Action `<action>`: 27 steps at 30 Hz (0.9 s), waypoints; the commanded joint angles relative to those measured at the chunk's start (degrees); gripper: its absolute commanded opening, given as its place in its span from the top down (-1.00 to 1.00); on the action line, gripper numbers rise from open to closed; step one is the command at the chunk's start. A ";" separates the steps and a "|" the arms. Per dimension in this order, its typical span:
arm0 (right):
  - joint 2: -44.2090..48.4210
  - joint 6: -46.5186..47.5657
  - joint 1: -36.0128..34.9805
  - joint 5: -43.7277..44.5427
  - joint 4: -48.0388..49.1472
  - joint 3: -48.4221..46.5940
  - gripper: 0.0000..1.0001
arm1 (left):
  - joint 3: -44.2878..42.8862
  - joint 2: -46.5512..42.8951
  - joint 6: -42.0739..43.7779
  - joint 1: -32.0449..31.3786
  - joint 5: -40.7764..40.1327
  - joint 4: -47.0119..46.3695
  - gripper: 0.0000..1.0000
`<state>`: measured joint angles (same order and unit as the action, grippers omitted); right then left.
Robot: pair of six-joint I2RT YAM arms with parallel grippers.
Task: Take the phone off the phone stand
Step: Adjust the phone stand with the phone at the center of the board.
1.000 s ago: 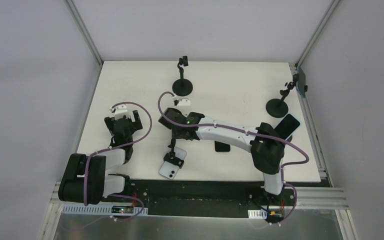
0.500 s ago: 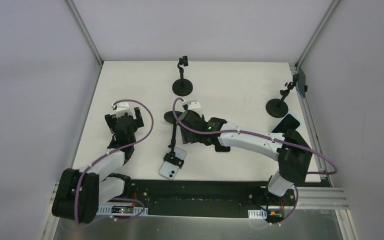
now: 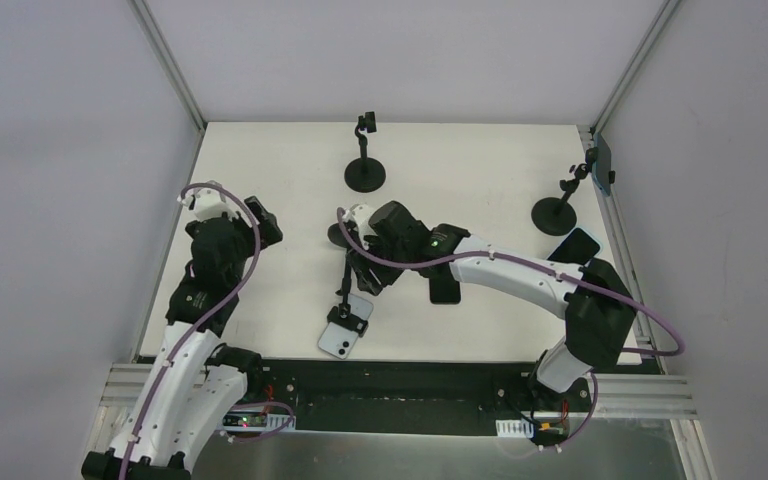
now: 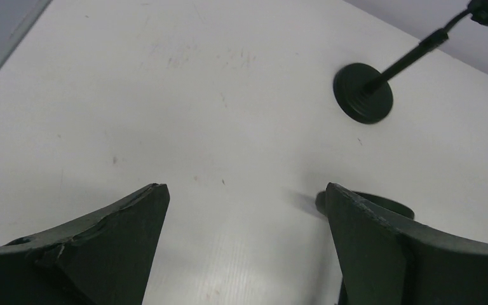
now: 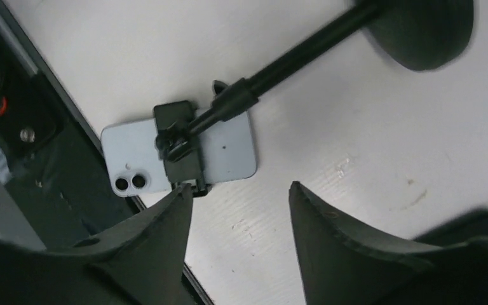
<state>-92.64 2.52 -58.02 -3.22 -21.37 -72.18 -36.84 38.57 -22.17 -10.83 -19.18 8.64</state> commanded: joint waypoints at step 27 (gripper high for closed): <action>-20.12 92.83 -0.41 -16.02 -0.19 -11.43 -0.31 | -11.91 -26.12 7.65 0.46 7.31 38.65 -0.99</action>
<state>-110.39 88.27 -58.59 -18.83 -21.04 -79.37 -46.48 13.02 -16.62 -10.79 -10.70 45.10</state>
